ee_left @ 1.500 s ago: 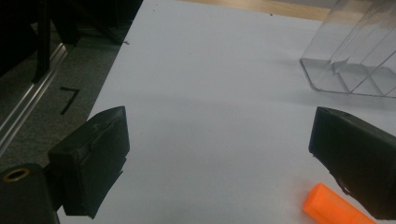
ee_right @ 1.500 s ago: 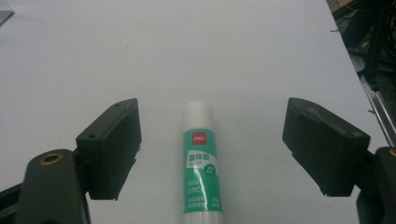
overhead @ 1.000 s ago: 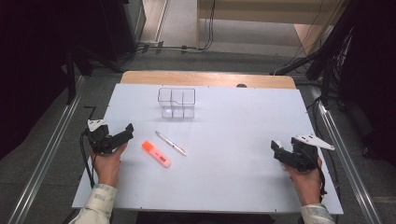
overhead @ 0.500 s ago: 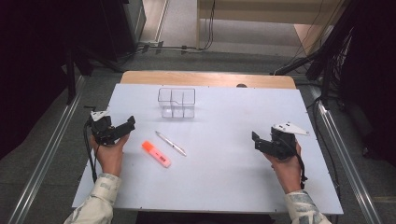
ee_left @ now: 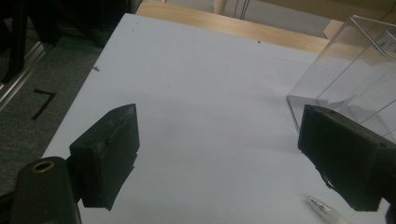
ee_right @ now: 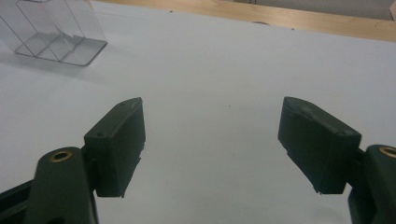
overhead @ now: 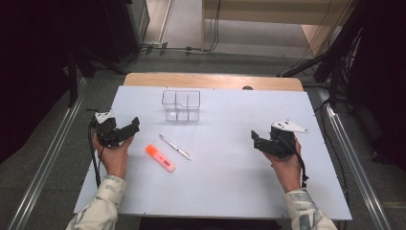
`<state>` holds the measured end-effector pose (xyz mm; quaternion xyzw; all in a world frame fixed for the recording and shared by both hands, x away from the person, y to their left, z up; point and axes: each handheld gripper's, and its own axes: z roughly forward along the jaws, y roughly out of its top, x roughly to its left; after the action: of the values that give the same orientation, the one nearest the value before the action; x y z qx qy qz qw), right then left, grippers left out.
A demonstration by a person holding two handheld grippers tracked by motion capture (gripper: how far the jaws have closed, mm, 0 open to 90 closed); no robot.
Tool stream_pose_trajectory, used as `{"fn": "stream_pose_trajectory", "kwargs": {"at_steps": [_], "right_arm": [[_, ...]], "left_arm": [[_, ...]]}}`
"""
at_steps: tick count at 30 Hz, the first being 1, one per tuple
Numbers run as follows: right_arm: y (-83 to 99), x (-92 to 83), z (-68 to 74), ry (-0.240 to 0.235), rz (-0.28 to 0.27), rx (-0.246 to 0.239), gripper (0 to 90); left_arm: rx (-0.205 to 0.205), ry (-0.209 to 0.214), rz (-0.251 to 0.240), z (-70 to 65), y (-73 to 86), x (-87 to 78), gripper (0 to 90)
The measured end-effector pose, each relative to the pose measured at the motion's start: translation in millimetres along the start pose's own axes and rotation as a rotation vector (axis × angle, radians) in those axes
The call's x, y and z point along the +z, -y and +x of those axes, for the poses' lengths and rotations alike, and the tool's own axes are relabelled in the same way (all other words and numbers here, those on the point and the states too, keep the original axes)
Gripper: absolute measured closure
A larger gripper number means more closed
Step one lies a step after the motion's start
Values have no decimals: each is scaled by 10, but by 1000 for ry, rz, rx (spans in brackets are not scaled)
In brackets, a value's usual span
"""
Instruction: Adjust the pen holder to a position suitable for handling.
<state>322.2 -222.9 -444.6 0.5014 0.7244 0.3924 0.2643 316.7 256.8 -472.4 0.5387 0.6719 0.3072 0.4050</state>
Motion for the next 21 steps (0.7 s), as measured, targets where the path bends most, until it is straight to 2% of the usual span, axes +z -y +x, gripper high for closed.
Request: {"fn": "stream_pose_trajectory", "kwargs": {"at_steps": [4,5,7,9,13,14,17,18,19,20,21], "right_arm": [[-50,90,95,-18,7,-11,222],[-73,126,166,-20,6,-23,227],[-89,149,196,-21,5,-32,229],[-127,196,265,-28,6,-44,234],[-212,310,412,-28,3,-67,282],[-232,347,443,-29,6,-71,310],[-288,479,530,-66,0,-83,478],[-320,593,613,-72,-1,-119,588],[-335,656,656,-71,-5,-136,636],[-357,725,701,-69,1,-141,685],[-380,798,742,-74,8,-143,727]], "left_arm": [[31,4,0,-43,-7,51,137],[40,12,9,-58,-7,75,135],[64,25,41,-98,-10,133,123],[95,15,45,-144,-13,175,116],[96,29,58,-181,-36,255,138],[104,24,54,-189,-35,275,171],[148,9,53,-219,-34,336,318],[147,25,46,-239,-49,377,460],[147,25,46,-239,-49,377,537],[149,63,44,-269,-72,430,633],[149,75,46,-292,-84,468,712]]}}
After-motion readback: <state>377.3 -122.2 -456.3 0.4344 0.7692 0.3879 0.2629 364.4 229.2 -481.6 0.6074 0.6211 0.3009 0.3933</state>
